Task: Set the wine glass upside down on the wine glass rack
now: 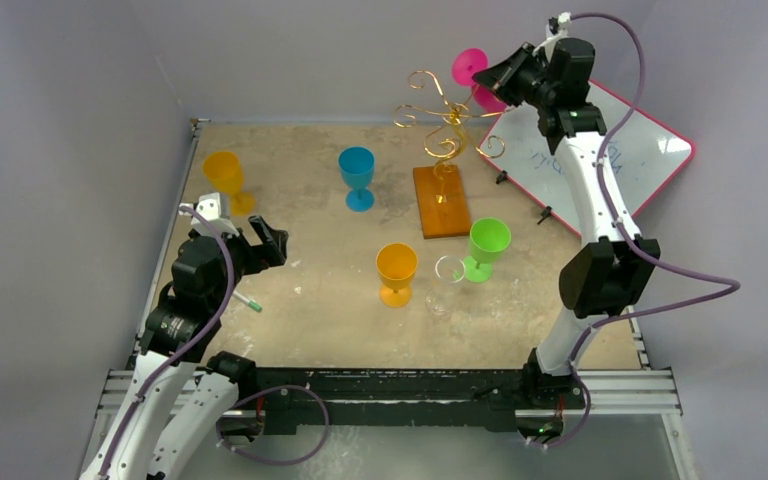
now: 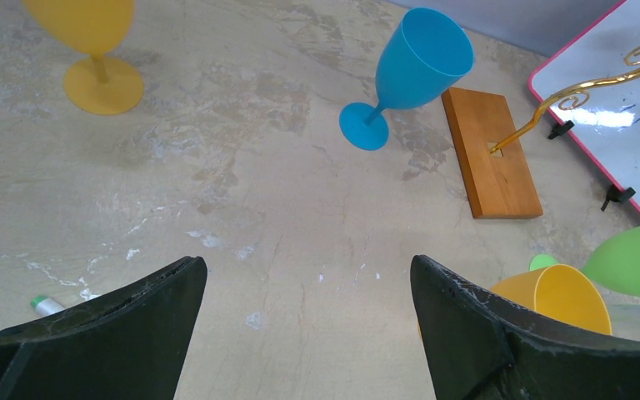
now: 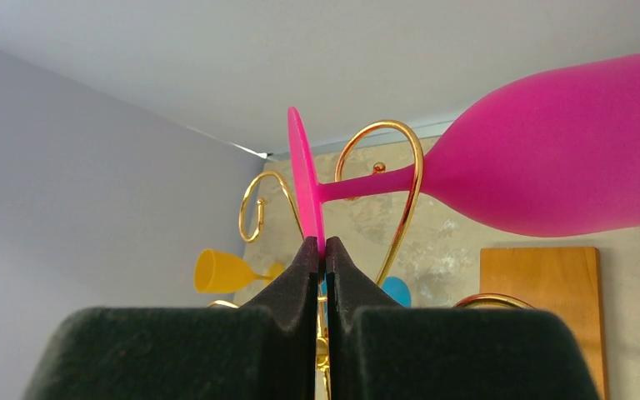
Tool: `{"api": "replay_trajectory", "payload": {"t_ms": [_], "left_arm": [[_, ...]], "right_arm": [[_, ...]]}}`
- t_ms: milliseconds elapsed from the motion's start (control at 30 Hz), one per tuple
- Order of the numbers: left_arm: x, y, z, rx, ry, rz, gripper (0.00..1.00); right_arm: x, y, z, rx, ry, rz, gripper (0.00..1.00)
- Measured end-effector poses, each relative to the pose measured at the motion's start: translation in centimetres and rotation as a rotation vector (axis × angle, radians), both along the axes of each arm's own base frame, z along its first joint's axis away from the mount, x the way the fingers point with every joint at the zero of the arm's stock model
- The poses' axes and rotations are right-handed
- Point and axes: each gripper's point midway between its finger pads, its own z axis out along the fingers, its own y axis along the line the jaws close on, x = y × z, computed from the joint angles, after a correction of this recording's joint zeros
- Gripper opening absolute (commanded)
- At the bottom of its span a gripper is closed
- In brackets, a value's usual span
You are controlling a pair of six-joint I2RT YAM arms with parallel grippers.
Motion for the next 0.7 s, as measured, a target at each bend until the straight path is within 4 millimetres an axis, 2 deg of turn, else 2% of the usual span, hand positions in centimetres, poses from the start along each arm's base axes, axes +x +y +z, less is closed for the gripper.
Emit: {"api": "replay_trajectory", "payload": {"t_ms": [267,700], "left_arm": [[0.0,0.0,0.0,0.000,-0.001,0.000,0.92],[0.0,0.1,0.0,0.001,-0.001,0.004,0.92]], "right_arm": [[0.4,0.2,0.4,0.015,-0.007,0.009,0.00],[1.9,0.4,-0.5,0.019,0.002,0.025,0.00]]}}
